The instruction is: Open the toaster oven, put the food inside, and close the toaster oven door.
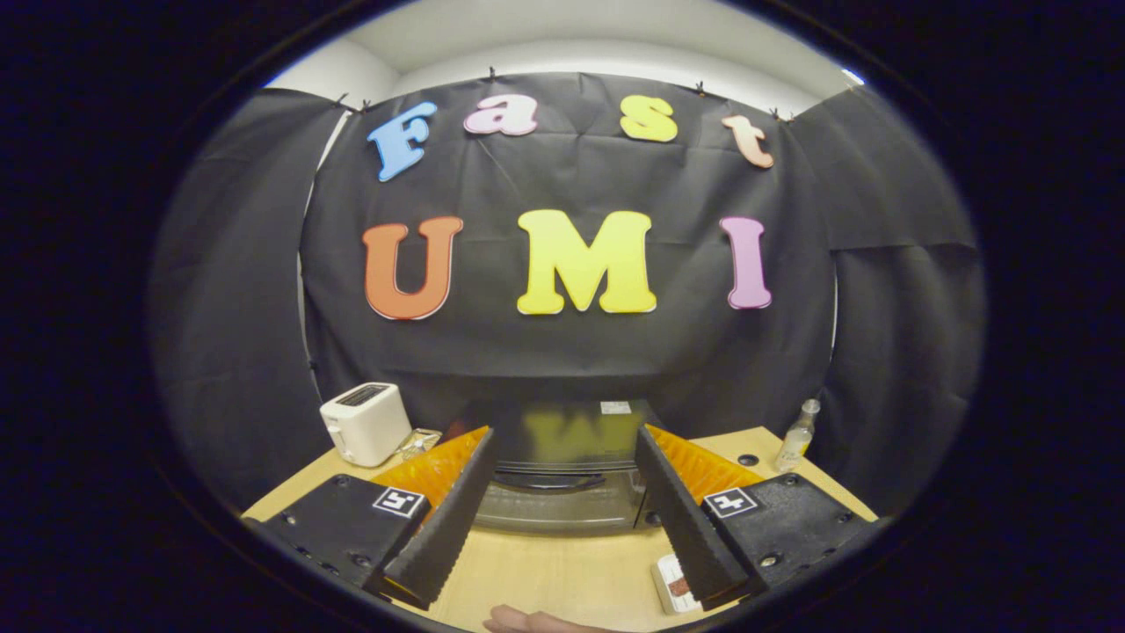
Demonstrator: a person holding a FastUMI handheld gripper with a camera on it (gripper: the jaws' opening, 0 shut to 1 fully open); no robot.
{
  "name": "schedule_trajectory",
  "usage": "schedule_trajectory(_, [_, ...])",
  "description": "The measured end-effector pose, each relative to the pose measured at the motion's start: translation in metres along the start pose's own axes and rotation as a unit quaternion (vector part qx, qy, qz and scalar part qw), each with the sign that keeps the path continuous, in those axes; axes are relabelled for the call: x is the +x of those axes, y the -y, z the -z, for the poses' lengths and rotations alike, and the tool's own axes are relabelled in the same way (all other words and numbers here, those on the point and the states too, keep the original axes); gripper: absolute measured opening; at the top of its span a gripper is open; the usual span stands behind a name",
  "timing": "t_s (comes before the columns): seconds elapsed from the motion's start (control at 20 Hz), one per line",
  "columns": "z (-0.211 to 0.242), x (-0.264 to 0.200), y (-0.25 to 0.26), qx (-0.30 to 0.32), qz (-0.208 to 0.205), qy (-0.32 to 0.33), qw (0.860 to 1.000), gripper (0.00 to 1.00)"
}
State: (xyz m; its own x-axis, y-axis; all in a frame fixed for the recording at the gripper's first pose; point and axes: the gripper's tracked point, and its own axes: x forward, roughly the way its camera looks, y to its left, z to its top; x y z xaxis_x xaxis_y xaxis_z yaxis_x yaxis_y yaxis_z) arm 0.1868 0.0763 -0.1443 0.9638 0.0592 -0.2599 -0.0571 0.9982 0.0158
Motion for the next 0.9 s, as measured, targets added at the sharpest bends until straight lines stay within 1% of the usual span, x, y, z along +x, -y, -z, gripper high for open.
schedule_trajectory(0.15, [0.018, 0.047, -0.007, -0.006, -0.005, -0.014, 1.0, 1.0])
schedule_trajectory(0.25, [0.031, 0.077, -0.009, -0.022, -0.004, -0.027, 0.999, 1.0])
schedule_trajectory(0.45, [0.06, 0.12, -0.022, -0.039, -0.012, -0.075, 0.996, 1.0])
schedule_trajectory(0.55, [0.077, 0.129, -0.027, -0.04, -0.021, -0.104, 0.994, 1.0])
schedule_trajectory(0.6, [0.083, 0.132, -0.023, -0.041, -0.011, -0.115, 0.992, 1.0])
schedule_trajectory(0.65, [0.082, 0.138, -0.026, -0.027, -0.017, -0.109, 0.993, 1.0])
schedule_trajectory(0.75, [0.085, 0.136, -0.021, -0.008, -0.013, -0.118, 0.993, 1.0])
schedule_trajectory(0.9, [0.085, 0.13, -0.018, -0.002, -0.009, -0.12, 0.993, 1.0])
